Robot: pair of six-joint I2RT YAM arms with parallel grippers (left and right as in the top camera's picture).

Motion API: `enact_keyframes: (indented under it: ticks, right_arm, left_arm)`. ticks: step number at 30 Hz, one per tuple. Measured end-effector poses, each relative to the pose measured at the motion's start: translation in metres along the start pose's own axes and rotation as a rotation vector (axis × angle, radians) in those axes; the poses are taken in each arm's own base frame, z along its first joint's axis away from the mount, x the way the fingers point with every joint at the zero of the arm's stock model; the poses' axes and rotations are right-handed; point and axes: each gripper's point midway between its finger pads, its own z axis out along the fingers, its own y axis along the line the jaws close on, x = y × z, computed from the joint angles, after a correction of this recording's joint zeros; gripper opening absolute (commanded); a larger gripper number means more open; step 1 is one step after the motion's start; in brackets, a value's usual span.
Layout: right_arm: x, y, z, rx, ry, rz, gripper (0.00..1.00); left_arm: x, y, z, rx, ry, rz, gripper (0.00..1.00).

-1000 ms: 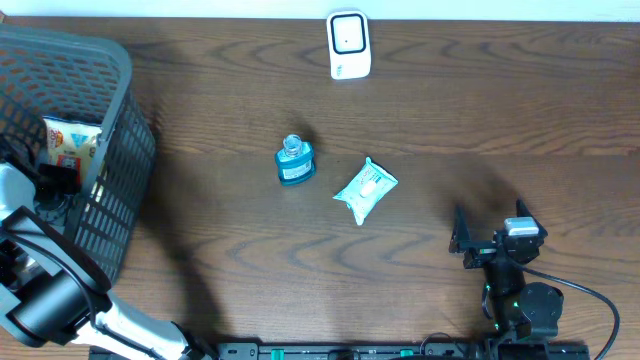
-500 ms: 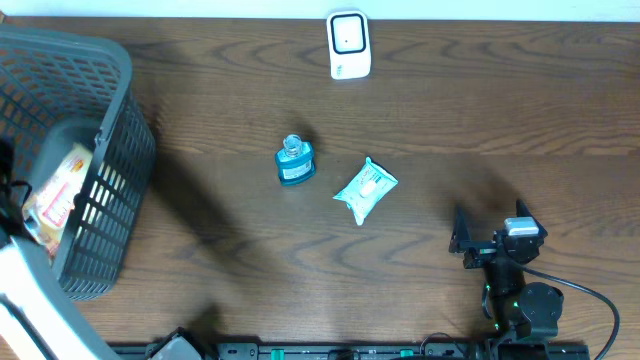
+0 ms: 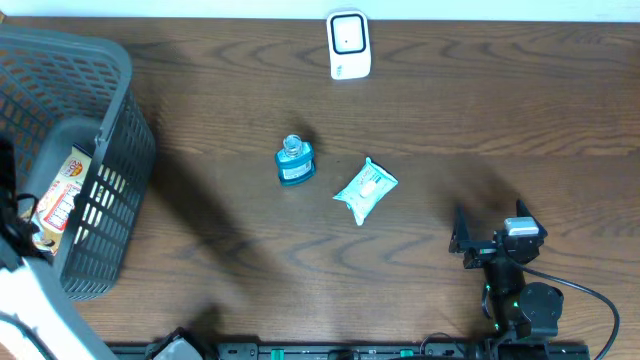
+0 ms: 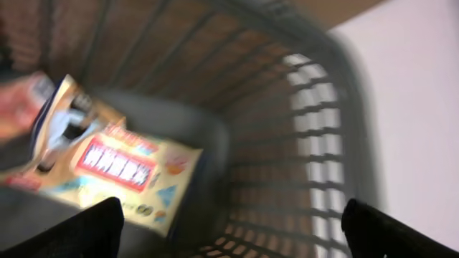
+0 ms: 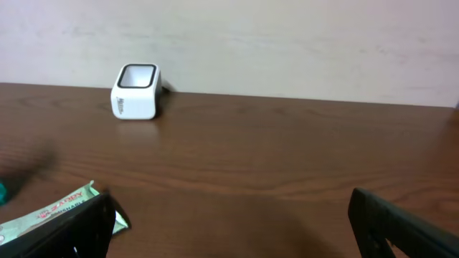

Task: Scan the item barcode
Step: 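Reach the left gripper into the basket and grasp the orange snack bag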

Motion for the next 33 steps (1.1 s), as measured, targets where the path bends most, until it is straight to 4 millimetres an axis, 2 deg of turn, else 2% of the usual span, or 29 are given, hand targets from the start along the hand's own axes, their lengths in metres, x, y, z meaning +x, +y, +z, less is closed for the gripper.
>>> enact_keyframes:
  ticks: [5, 11, 16, 20, 29, 33]
  right_arm:
    - [0.0, 0.0, 0.0, 0.0, -0.001, 0.0, 0.99]
    - [0.0, 0.0, 0.0, 0.0, -0.001, 0.0, 0.99]
    - [0.0, 0.0, 0.0, 0.0, 0.0, 0.0, 0.99]
    - [0.0, 0.0, 0.0, 0.0, -0.001, 0.0, 0.99]
    - [0.0, 0.0, 0.0, 0.0, 0.0, 0.0, 0.99]
    - [0.0, 0.0, 0.0, 0.0, -0.001, 0.0, 0.99]
  left_arm:
    - [0.018, 0.033, 0.059, -0.174, 0.09, -0.171, 0.98]
    - [0.04, 0.065, 0.106, -0.333, 0.145, -0.388, 0.98]
    - [0.054, 0.086, 0.128, -0.429, 0.166, -0.489, 0.98]
    - [0.074, 0.111, 0.135, -0.558, 0.2, -0.557, 0.98]
    - [0.105, 0.147, 0.163, -0.714, 0.248, -0.59, 0.98]
    - [0.117, 0.163, 0.169, -0.779, 0.272, -0.587, 0.98]
